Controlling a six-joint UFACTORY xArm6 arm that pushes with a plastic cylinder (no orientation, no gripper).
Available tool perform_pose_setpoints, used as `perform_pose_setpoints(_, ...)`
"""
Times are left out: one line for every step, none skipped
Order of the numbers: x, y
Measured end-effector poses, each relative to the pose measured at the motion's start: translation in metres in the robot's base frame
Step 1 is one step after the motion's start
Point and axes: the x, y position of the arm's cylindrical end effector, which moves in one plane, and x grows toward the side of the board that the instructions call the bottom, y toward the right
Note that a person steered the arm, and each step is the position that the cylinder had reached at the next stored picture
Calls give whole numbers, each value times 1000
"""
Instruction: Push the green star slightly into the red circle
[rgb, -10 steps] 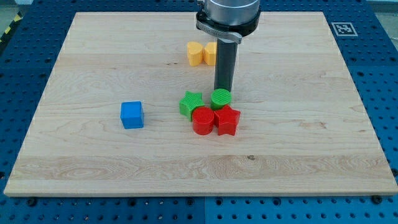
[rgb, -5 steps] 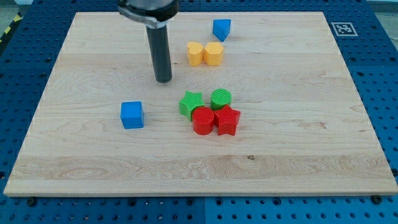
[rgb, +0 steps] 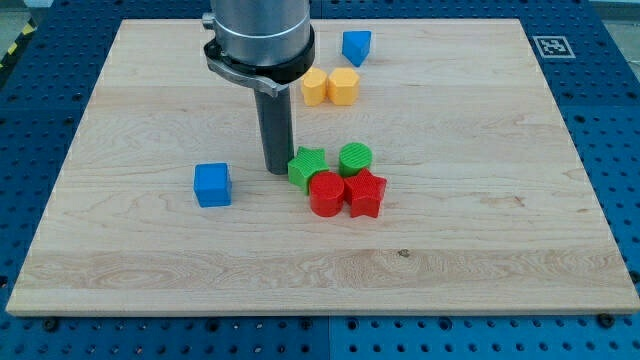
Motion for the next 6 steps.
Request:
perform_pose_setpoints(0, 1)
perform_pose_setpoints(0, 3)
perform_pose_setpoints(-1, 2)
perform_pose_setpoints(-13, 1)
perform_pose_setpoints(-35, 1)
perform_pose_setpoints(-35, 12)
